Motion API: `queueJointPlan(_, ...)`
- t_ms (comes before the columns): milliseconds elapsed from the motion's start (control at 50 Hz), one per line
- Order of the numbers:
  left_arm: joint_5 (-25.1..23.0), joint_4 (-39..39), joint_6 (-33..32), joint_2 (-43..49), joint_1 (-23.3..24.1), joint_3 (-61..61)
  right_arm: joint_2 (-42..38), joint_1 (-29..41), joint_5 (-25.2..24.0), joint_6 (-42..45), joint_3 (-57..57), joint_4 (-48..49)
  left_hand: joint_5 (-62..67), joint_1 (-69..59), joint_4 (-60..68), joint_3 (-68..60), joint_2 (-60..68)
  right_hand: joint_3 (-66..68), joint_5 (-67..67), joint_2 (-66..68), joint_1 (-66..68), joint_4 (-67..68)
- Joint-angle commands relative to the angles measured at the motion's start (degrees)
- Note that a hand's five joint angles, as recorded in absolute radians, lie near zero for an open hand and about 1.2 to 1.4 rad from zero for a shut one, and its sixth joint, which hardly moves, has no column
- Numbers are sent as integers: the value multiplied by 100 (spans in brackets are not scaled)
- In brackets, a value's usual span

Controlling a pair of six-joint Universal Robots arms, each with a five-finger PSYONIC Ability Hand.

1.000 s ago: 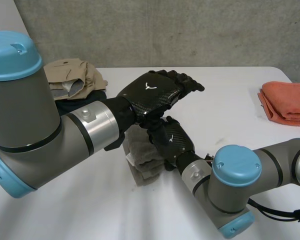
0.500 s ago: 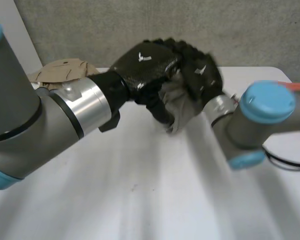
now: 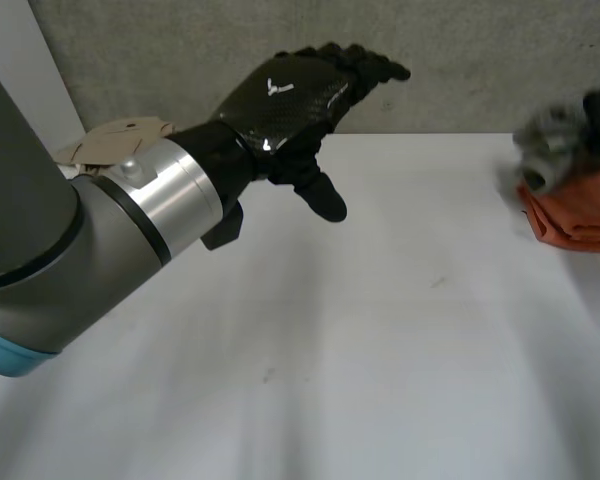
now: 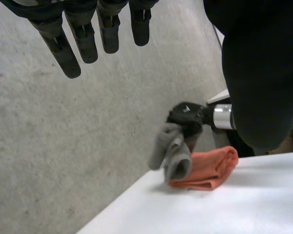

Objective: Fold the laundry.

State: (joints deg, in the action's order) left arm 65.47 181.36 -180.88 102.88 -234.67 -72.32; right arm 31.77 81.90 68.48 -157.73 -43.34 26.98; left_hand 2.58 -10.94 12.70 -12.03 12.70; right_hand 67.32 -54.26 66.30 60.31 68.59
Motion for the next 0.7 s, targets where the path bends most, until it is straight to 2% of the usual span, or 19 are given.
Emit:
queueJointPlan(20, 1, -4, -9, 250, 0, -72, -1068, -789, -476, 962, 89, -44, 67, -231, 54, -121, 54, 1268, -1574, 1370, 1969, 1141)
queueJointPlan(120, 1, 5, -9, 294, 9, -45, -1024, -1018, -986, 1560, -297, -167, 67, -231, 54, -121, 54, 1174, -1480, 1276, 1875, 1047)
queueJointPlan(180, 1, -4, -9, 285, 9, -28, -744, -1044, -1056, 1570, -490, -193, 67, -231, 54, -121, 54, -3671, 3365, -3568, -2970, -3798)
queueJointPlan(240, 1, -4, -9, 268, 9, -10, -480, -1079, -986, 1447, -640, -211, 67, -231, 54, -121, 54, -4039, 3733, -3937, -3339, -4167)
queueJointPlan(260, 9, -4, -9, 268, 9, -10, -296, -1105, -925, 1273, -745, -219, 67, -231, 54, -121, 54, -5190, 4884, -5088, -4490, -5318)
queueJointPlan(280, 9, -4, 0, 259, 9, -10, -190, -1106, -881, 1132, -824, -246, 67, -231, 54, -121, 54, -5732, 5426, -5630, -5031, -5859)
queueJointPlan(420, 9, -4, 27, 224, 35, -28, 996, -1272, -845, -11, -1729, -588, 67, -231, 54, -121, 54, -5732, 5426, -5630, -5031, -5859)
queueJointPlan(540, 9, -12, 35, 206, 167, -45, 2025, -1624, -784, -329, -2301, -1176, 67, -231, 54, -121, 54, -5732, 5426, -5630, -5031, -5859)
queueJointPlan(580, 9, -12, 35, 197, 202, -54, 2289, -1869, -670, -338, -2302, -1729, 67, -231, 54, -121, 54, -5732, 5426, -5630, -5031, -5859)
queueJointPlan(620, 9, -12, 35, 197, 229, -63, 2386, -2071, -469, -338, -2214, -2151, 67, -231, 54, -121, 54, -5732, 5426, -5630, -5031, -5859)
queueJointPlan(680, 9, -12, 35, 154, 238, -63, 2413, -2362, 190, -171, -1793, -2732, 67, -231, 54, -121, 54, -5732, 5426, -5630, -5031, -5859)
queueJointPlan(700, 9, -12, 44, 145, 246, -63, 2439, -2484, 566, 56, -1496, -2890, 67, -231, 54, -121, 54, -5732, 5426, -5630, -5031, -5859)
